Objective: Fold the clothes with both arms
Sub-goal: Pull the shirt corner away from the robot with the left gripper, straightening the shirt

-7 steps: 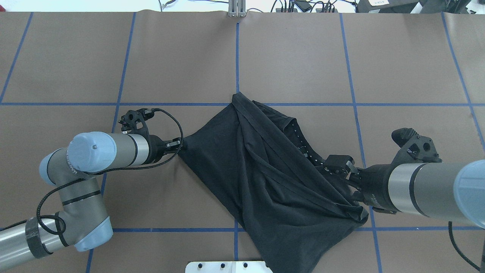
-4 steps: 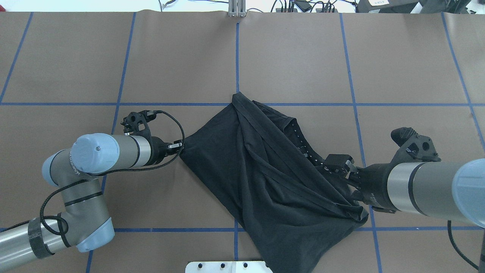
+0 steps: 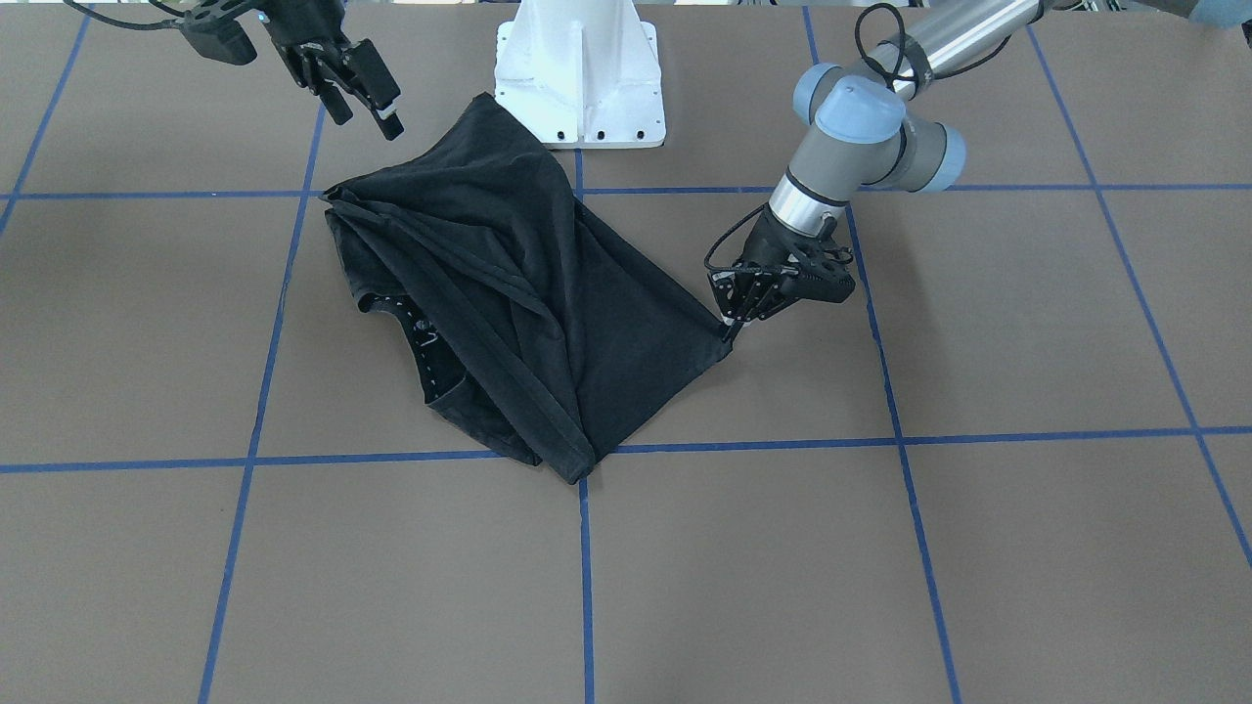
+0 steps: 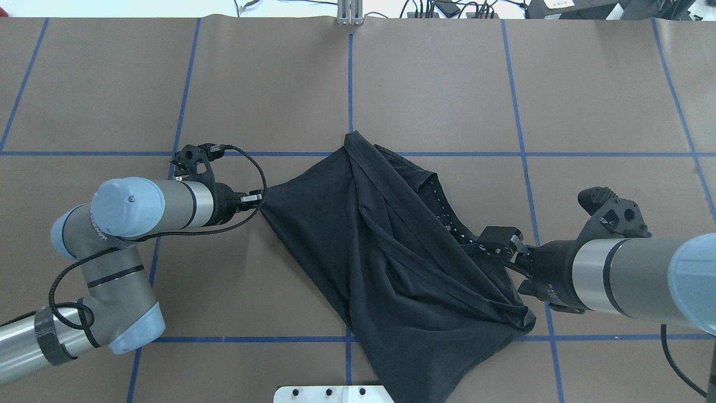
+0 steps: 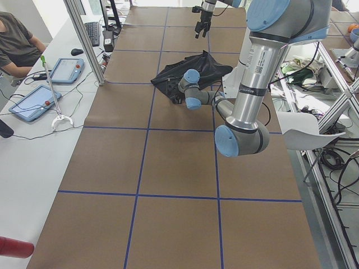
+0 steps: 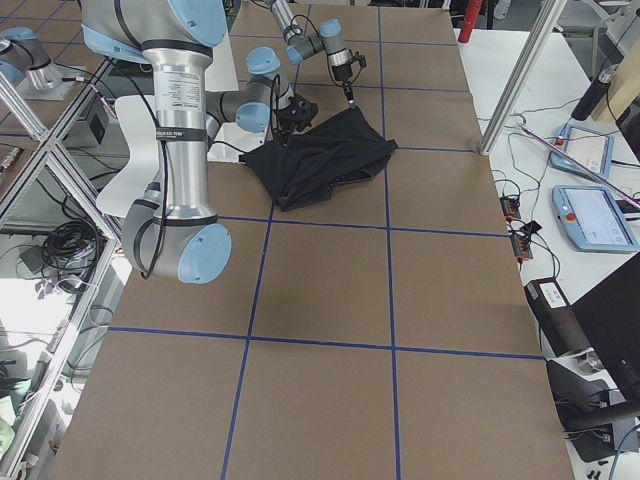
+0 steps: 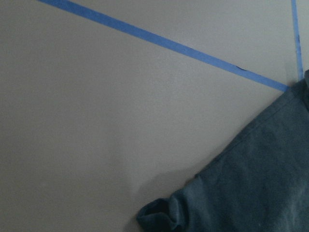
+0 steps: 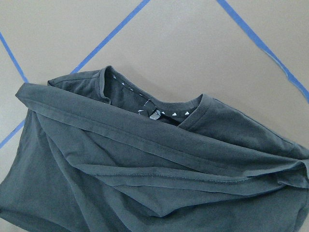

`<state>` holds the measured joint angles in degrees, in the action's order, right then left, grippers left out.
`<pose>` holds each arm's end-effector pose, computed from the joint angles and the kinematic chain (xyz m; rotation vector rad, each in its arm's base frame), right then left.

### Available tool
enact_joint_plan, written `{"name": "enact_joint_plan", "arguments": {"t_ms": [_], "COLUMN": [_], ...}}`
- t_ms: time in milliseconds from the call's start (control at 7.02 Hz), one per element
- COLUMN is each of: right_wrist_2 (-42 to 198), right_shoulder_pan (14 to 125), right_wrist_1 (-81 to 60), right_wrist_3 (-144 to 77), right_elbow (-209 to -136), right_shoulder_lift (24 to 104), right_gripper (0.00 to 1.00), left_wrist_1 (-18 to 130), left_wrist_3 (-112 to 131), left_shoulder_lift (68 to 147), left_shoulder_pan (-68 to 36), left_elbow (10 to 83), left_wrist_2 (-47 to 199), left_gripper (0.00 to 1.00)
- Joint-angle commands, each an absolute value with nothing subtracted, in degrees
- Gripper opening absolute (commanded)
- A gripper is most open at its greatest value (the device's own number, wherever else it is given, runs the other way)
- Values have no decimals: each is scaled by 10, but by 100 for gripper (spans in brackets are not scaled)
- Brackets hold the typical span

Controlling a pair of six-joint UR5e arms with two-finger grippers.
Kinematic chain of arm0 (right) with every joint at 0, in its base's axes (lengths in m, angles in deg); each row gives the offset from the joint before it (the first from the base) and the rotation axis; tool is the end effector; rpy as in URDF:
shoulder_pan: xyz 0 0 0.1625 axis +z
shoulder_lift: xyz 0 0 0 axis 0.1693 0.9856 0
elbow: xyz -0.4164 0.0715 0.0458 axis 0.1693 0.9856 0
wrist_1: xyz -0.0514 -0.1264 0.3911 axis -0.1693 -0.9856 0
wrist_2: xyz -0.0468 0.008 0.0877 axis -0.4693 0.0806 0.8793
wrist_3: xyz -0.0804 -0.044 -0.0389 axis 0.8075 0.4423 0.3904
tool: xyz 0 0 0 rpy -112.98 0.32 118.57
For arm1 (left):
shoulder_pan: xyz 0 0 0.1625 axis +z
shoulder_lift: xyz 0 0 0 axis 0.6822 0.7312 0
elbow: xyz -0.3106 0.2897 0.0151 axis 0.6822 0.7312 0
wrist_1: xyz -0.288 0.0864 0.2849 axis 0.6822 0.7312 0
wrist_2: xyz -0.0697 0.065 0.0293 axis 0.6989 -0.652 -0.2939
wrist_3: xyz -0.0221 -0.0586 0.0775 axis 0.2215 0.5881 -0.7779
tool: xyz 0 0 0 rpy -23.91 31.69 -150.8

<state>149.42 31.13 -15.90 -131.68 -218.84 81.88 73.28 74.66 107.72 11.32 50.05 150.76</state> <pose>-0.3229 -0.2616 0.2459 -0.1023 -1.0588 0.6914 0.4717 -0.4352 0.3450 0.3331 1.1486 -0.2683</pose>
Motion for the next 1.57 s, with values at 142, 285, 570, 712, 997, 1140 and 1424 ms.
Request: {"name": "enact_joint_plan", "arguments": {"t_ms": [142,285,570,712,997,1140,1424], "right_wrist_2": [1493,1492,1489,1484,1430,1380,1250], "right_shoulder_pan": [319,322,323,321,308,279,189], "right_wrist_1": [-160,-160,-159,-159,-158,-158,-158], "right_wrist_3": [-1317,-1317,-1319,-1324,-1331,-1382,-1509], "right_elbow": [-2190,-2190,-2188,-2187,-2139,-2105,-2052], "right_shoulder_lift": [820,821,820,819,776,745,716], "right_gripper": [100,100,100,100,100,100,100], "left_wrist_1": [740,764,829,831,835,829,823], "left_wrist_3": [693,694,692,691,670,670,671], "left_shoulder_lift": [1236,1317,1434,1439,1426,1388,1296], "left_shoulder_pan": [12,-9,-30,-34,-44,-46,-54], "left_elbow": [330,229,35,28,71,124,245], "left_wrist_2": [1541,1542,1539,1539,1546,1571,1614], "left_gripper": [0,0,0,16,77,77,77]}}
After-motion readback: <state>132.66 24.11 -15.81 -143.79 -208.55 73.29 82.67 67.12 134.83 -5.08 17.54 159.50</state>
